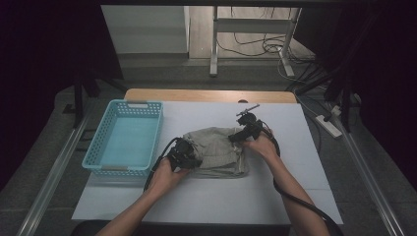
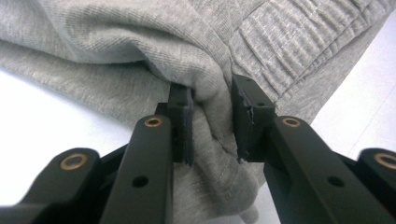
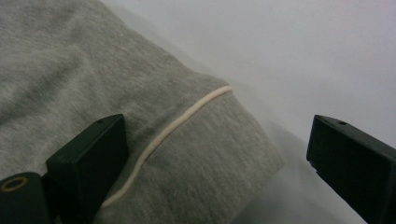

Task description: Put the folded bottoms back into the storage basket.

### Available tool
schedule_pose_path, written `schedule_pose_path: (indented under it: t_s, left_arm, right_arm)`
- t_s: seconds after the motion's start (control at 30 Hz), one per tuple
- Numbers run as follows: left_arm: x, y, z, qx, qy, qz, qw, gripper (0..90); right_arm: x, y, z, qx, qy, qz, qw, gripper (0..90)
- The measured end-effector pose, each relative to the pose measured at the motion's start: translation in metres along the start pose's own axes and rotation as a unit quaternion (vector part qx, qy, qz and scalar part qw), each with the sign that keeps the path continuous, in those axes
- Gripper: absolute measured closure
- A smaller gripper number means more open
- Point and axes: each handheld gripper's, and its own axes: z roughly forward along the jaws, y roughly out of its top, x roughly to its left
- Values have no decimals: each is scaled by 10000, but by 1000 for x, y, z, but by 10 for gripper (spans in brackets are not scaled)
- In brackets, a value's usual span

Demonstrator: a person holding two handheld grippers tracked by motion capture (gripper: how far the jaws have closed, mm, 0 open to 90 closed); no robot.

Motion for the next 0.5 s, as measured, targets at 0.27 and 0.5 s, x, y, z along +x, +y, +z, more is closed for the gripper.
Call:
schedule_pose_path:
  t_s: [0.27, 0.5]
  left_arm:
    - [-4, 0, 0, -5, 158, 41, 9999, 689]
    - [-1, -4, 0, -127, 53, -42, 9999, 686]
  right_arm:
    - [-3, -3, 0, 57, 559, 163, 9983, 252]
    - [1, -1, -8, 135, 743, 133, 9971, 572]
